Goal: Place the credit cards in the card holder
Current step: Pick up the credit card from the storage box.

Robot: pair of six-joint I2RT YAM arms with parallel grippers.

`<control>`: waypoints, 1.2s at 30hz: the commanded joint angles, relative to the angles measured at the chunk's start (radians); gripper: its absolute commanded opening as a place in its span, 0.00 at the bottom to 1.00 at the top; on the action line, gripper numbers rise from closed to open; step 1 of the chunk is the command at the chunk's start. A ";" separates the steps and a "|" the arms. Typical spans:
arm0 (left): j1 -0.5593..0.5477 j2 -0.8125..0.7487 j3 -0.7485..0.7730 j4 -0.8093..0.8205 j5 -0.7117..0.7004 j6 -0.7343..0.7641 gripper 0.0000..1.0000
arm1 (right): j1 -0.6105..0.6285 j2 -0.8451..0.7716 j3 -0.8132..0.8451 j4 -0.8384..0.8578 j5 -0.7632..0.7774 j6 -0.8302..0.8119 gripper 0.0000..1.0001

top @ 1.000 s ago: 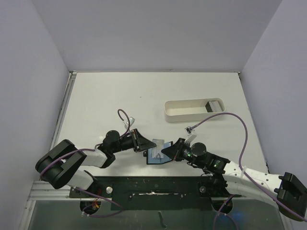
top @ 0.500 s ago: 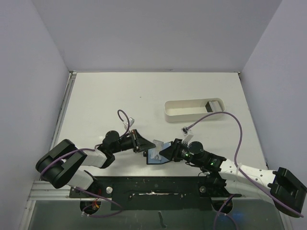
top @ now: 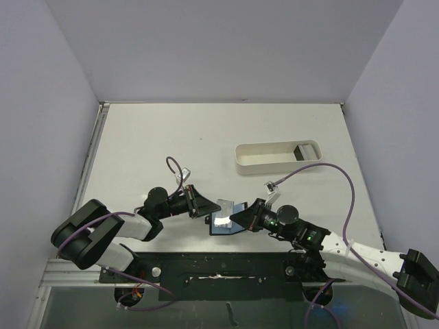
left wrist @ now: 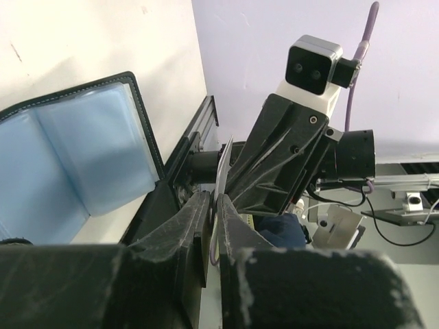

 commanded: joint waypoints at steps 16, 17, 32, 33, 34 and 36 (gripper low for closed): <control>0.011 -0.004 0.003 0.097 0.044 -0.019 0.00 | -0.005 0.006 0.037 0.037 -0.011 0.006 0.43; 0.011 -0.004 0.004 0.097 0.045 -0.021 0.00 | -0.005 0.023 0.044 0.046 -0.012 0.009 0.45; 0.056 -0.052 -0.011 0.057 0.087 -0.013 0.13 | -0.011 0.027 -0.004 0.153 -0.013 0.089 0.00; 0.057 -0.058 -0.010 0.053 0.088 -0.011 0.17 | -0.011 0.015 -0.006 0.144 -0.010 0.091 0.00; 0.057 -0.063 -0.008 0.051 0.089 -0.009 0.20 | -0.011 -0.001 -0.009 0.141 -0.007 0.093 0.00; 0.056 -0.071 -0.010 0.052 0.091 -0.005 0.22 | -0.011 -0.017 -0.012 0.141 0.002 0.099 0.00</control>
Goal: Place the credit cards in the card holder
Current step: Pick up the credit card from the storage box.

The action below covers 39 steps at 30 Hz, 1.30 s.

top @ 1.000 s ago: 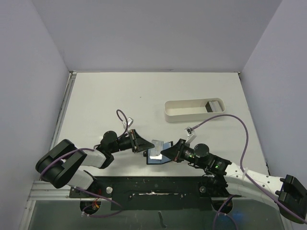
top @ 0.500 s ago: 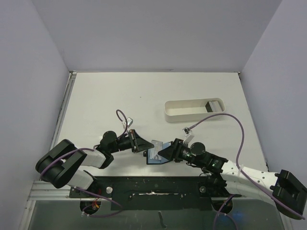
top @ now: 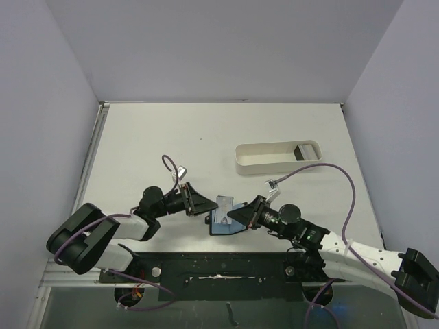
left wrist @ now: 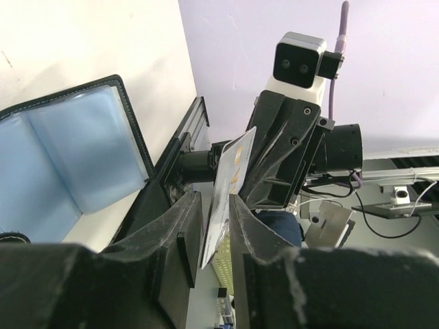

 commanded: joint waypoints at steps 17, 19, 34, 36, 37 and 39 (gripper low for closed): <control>-0.030 -0.047 -0.016 0.094 0.069 0.028 0.24 | -0.006 -0.085 -0.064 0.165 0.067 0.061 0.00; -0.038 -0.037 -0.014 0.092 0.069 0.034 0.24 | -0.006 -0.083 -0.070 0.179 0.066 0.067 0.00; -0.041 -0.029 -0.034 0.157 0.058 -0.007 0.00 | -0.007 -0.071 -0.075 0.174 0.063 0.074 0.00; -0.039 -0.032 -0.043 0.167 0.055 -0.016 0.00 | -0.010 -0.083 -0.074 0.140 0.059 0.070 0.00; -0.036 -0.035 -0.046 0.169 0.055 -0.017 0.00 | -0.014 -0.099 -0.072 0.110 0.052 0.065 0.01; -0.032 -0.040 -0.050 0.169 0.057 -0.017 0.00 | -0.028 -0.137 -0.069 0.044 0.040 0.053 0.01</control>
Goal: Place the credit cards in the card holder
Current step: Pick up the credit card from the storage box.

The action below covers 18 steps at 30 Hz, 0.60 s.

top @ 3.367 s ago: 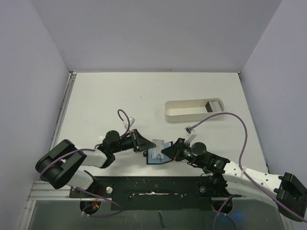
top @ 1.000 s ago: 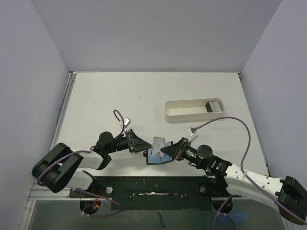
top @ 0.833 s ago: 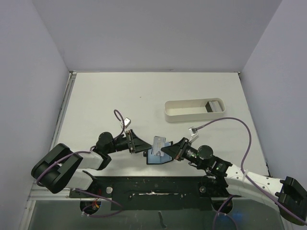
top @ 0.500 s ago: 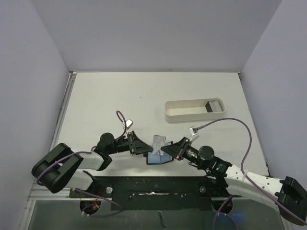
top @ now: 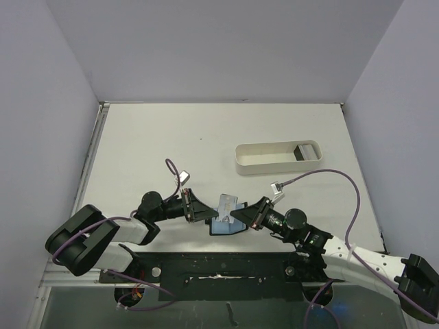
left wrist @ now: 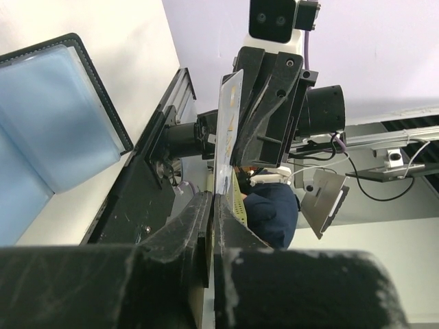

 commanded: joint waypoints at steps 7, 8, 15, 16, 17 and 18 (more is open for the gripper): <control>0.023 -0.053 0.001 0.042 0.044 0.022 0.00 | -0.119 -0.228 0.018 -0.233 -0.091 -0.051 0.02; 0.022 -0.060 0.009 0.021 0.047 0.032 0.00 | -0.125 -0.234 0.026 -0.249 -0.100 -0.062 0.02; 0.023 -0.120 0.032 -0.115 0.035 0.100 0.00 | -0.126 -0.182 0.036 -0.211 -0.144 -0.073 0.01; 0.023 -0.127 0.033 -0.135 0.034 0.113 0.00 | -0.126 -0.178 0.034 -0.199 -0.148 -0.072 0.01; 0.024 -0.134 0.034 -0.150 0.034 0.124 0.00 | -0.126 -0.174 0.032 -0.188 -0.155 -0.070 0.01; 0.024 -0.142 0.036 -0.169 0.034 0.133 0.00 | -0.126 -0.172 0.033 -0.181 -0.158 -0.070 0.01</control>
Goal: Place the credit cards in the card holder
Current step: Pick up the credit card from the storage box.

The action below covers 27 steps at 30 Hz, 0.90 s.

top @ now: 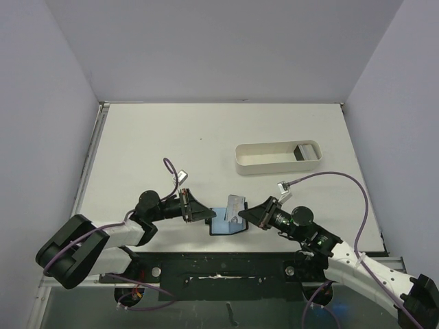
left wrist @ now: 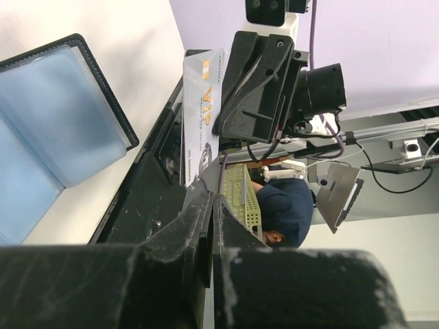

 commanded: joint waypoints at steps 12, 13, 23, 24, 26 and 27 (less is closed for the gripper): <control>0.005 -0.078 0.043 -0.078 -0.009 0.051 0.36 | 0.001 0.035 -0.010 0.253 -0.081 0.044 0.01; 0.006 -0.075 0.039 -0.067 -0.012 0.035 0.36 | 0.002 0.047 -0.010 0.270 -0.084 0.049 0.01; 0.003 -0.022 0.006 0.087 -0.008 -0.076 0.35 | 0.047 0.217 -0.011 0.471 -0.088 0.084 0.01; 0.005 -0.018 0.001 0.108 -0.008 -0.092 0.35 | 0.048 0.228 -0.012 0.484 -0.088 0.086 0.01; 0.004 -0.011 -0.004 0.142 -0.007 -0.118 0.36 | 0.051 0.238 -0.014 0.497 -0.085 0.091 0.01; 0.004 -0.010 -0.006 0.154 -0.007 -0.128 0.36 | 0.052 0.239 -0.015 0.500 -0.083 0.093 0.01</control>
